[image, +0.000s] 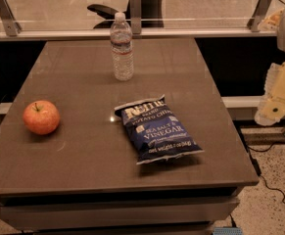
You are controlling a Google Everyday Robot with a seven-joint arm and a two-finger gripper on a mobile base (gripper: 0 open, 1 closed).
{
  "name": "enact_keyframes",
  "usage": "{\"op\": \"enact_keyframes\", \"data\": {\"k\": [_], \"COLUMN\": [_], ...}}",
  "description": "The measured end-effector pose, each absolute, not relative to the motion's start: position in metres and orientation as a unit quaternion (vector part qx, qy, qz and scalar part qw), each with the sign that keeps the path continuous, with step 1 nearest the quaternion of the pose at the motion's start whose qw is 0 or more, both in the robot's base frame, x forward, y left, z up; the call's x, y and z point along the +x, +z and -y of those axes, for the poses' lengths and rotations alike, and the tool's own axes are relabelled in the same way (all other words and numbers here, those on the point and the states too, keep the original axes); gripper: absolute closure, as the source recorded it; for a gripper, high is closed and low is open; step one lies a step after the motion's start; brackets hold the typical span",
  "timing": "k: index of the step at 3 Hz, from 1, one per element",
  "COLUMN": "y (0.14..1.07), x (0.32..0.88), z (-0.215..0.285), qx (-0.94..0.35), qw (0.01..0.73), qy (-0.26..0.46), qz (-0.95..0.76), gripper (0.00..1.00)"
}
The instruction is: Knock water bottle over
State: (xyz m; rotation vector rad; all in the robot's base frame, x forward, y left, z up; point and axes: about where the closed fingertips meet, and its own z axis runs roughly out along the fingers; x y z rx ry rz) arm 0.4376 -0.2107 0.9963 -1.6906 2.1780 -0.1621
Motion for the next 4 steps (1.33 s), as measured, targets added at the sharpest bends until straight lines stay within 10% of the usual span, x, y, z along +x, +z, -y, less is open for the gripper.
{"op": "enact_keyframes", "data": {"k": [4], "y": [0.993], "x": [0.467], "z": [0.178], "qx": [-0.616], "qw": [0.234], "qy": [-0.042], "qz": [-0.751], "gripper": [0.0]}}
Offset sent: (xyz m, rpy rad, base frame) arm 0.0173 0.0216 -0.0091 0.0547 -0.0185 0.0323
